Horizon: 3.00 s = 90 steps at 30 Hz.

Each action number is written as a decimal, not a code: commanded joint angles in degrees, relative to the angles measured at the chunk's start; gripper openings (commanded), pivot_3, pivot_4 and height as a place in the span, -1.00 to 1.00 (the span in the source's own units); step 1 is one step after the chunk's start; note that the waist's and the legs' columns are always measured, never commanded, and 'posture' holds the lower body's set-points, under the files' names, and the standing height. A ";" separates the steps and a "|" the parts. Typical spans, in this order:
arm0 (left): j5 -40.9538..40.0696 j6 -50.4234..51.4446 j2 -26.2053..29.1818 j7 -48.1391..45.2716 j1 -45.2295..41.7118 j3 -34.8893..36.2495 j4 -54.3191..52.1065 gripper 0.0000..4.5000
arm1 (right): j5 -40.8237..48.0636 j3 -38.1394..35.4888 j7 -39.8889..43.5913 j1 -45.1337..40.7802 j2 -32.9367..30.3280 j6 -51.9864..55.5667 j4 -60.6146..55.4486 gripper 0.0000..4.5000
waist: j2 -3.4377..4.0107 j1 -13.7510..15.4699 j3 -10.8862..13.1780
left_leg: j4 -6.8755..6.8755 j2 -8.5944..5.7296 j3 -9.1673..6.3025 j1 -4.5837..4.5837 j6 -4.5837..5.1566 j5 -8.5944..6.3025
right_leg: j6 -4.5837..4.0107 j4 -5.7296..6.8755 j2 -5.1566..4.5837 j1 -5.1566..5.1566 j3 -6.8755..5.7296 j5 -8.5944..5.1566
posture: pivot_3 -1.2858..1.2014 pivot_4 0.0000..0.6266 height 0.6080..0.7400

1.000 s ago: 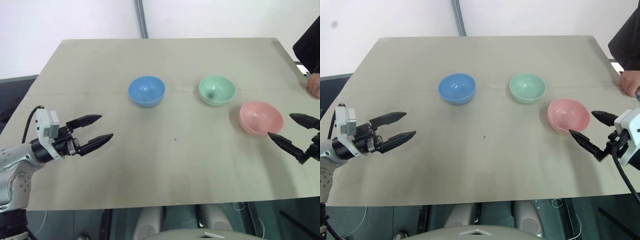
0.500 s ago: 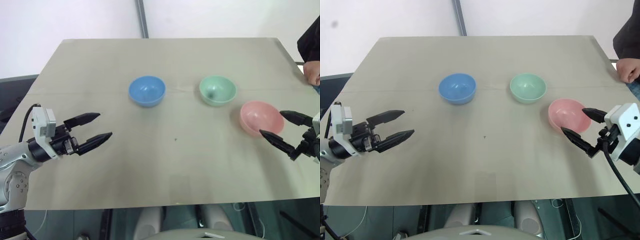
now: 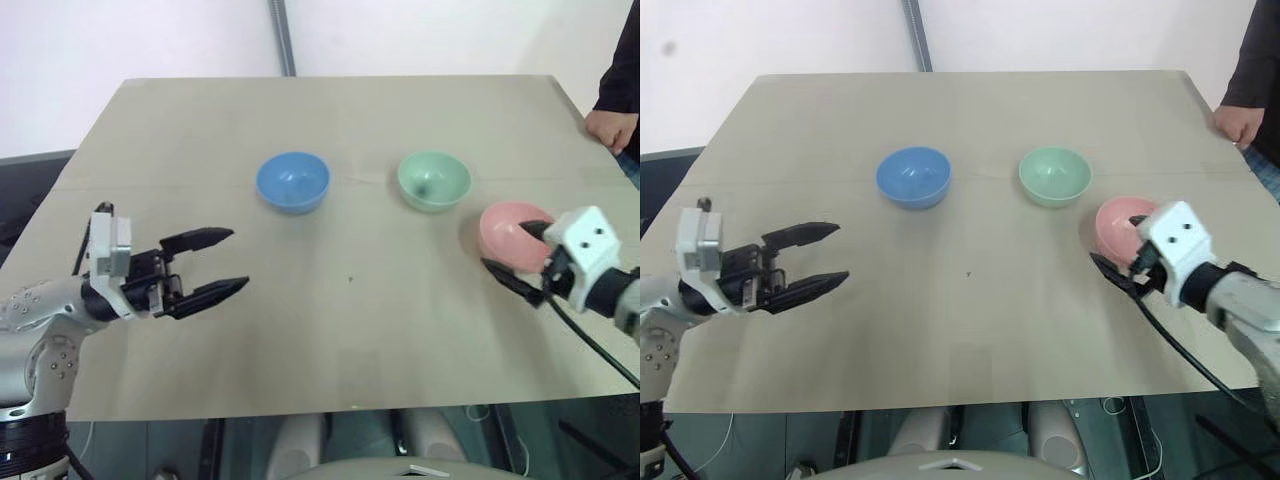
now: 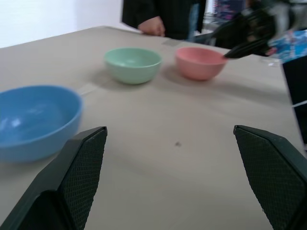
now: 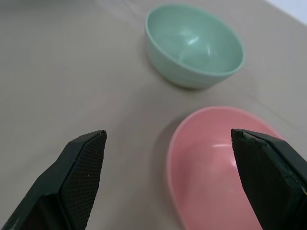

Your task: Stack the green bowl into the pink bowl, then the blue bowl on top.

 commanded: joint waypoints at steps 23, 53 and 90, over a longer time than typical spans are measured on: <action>1.23 -5.65 0.53 -7.67 2.01 -1.31 -4.07 1.00 | -8.64 13.84 4.90 -12.06 -0.43 -0.53 10.05 -0.99 | -0.02 -0.09 -0.02 | 0.04 -0.03 -0.08 -0.73 0.00 0.01 | 0.00 0.07 0.03 -0.75 -0.04 0.00 | 0.03 -0.52 1.00; 4.51 -10.63 1.78 -7.23 12.88 5.06 -0.87 1.00 | -8.49 36.58 32.08 -25.07 20.43 -21.69 20.65 -0.01 | 0.02 -0.20 0.01 | 0.10 0.00 -0.28 -0.75 -0.02 0.02 | 0.00 0.14 -0.01 -0.77 -0.19 0.01 | 0.03 -0.52 1.00; -0.23 -1.96 -0.97 5.64 8.34 1.95 -11.95 1.00 | -25.67 26.01 23.63 -45.11 19.54 -39.11 62.12 -0.87 | 0.07 -1.65 0.03 | 0.08 -0.01 -0.06 -0.78 -0.18 0.11 | 0.00 0.18 -0.01 -0.91 0.04 0.01 | 0.03 -0.52 1.00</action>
